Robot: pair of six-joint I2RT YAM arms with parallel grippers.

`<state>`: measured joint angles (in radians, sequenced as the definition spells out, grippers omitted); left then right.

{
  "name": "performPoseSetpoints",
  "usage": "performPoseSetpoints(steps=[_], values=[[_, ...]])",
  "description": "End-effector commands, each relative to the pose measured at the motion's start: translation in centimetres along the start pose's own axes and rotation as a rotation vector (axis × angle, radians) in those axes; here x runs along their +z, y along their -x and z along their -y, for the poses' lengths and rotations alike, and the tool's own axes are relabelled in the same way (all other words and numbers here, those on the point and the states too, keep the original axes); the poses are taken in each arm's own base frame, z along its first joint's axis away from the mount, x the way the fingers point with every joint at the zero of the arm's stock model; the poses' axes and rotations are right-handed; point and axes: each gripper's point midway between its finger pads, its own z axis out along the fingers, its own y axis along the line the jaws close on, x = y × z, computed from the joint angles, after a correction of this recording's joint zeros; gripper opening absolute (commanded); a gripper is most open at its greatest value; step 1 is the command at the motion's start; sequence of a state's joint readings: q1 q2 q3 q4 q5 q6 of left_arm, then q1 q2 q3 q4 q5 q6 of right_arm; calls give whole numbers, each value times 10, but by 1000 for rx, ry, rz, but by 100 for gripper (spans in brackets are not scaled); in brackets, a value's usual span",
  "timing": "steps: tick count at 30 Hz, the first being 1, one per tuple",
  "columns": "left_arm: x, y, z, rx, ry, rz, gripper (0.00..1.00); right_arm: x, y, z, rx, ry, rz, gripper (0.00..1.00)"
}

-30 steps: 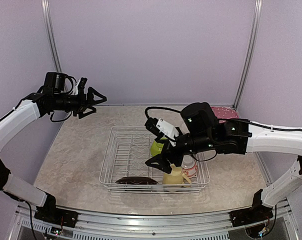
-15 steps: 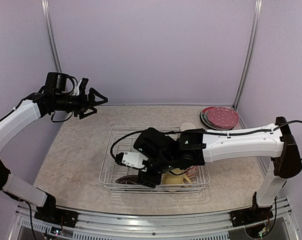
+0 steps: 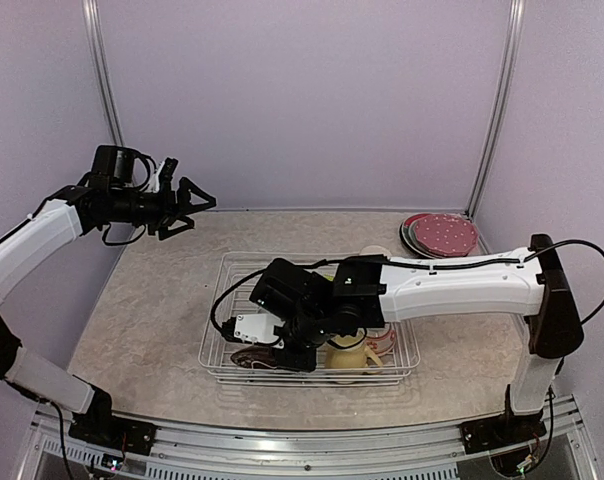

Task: Unload the mixed dishes from the dish rack
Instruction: Grab the plate from the dish rack.

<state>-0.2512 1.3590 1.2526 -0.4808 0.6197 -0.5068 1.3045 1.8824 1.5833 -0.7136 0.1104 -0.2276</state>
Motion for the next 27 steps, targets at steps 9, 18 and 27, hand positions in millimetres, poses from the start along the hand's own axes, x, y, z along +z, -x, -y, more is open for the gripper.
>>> performPoseSetpoints(steps=[9,18,27], values=[[0,8,3,16,-7,5,99,-18,17,4,-28,4,23,1],[-1,11,-2,5,4,10,99,-48,39,33,-25,-205,90,0],[1,11,-5,-9,-2,3,99,-88,59,54,-35,-365,210,0]])
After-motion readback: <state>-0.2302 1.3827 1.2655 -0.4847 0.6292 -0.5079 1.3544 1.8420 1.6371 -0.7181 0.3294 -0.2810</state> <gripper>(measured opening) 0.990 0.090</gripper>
